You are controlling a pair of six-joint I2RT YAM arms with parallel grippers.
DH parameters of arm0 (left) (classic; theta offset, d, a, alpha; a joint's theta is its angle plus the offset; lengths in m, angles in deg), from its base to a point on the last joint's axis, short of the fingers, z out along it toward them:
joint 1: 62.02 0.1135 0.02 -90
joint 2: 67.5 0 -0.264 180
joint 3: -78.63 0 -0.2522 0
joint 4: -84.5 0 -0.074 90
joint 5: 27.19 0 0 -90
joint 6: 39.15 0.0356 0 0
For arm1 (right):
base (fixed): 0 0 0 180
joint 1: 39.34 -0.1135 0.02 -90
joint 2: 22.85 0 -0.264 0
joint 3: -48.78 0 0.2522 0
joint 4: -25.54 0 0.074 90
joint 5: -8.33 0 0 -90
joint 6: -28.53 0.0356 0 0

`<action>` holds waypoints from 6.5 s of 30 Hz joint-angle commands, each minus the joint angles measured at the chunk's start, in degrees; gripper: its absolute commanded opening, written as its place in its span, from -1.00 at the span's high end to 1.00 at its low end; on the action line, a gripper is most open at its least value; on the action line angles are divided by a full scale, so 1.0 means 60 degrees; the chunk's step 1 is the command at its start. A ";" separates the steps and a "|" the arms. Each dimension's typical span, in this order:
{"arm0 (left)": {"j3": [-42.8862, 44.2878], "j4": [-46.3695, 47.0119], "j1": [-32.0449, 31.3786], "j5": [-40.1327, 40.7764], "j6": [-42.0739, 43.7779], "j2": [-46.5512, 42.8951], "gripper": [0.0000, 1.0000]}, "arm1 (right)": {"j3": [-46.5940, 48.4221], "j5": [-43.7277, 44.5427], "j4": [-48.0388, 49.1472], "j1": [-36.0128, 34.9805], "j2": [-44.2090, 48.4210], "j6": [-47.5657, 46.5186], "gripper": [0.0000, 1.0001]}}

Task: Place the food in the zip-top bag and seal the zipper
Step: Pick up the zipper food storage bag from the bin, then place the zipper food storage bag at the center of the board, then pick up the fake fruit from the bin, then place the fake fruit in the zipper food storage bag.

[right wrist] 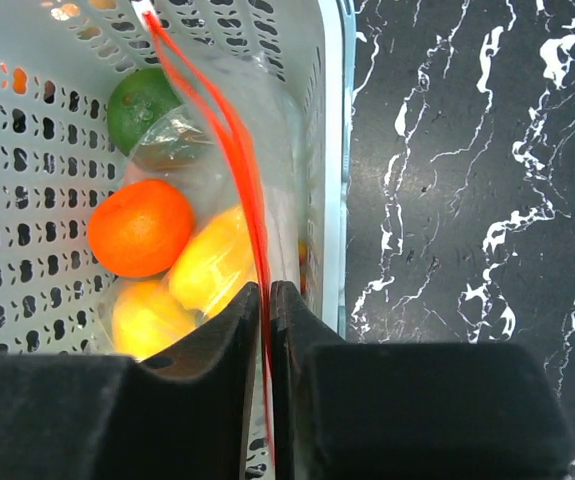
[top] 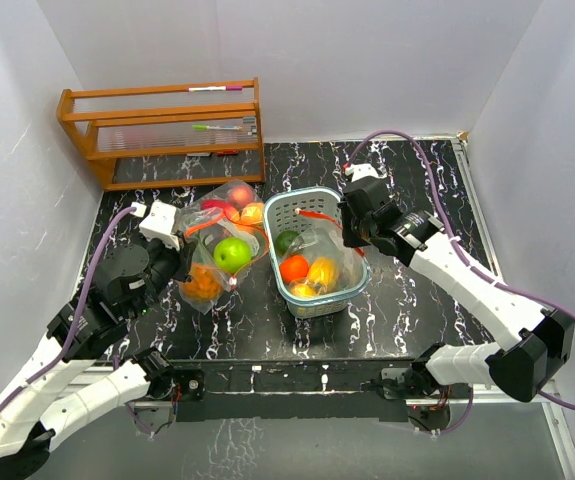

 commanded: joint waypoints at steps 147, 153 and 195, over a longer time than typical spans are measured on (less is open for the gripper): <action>-0.0122 0.0995 0.0035 -0.2651 -0.1924 0.0610 1.00 | 0.0457 0.0160 0.7732 -0.3963 -0.2713 0.1001 0.07; -0.0478 0.1205 0.0035 -0.2515 -0.1944 0.0617 1.00 | 0.0729 0.0231 0.7336 -0.4409 -0.2589 0.0935 -0.66; -0.0951 0.2330 0.0039 -0.2446 -0.2580 0.0818 1.00 | -0.3047 0.2567 0.4156 -0.4428 0.2397 0.3809 -0.87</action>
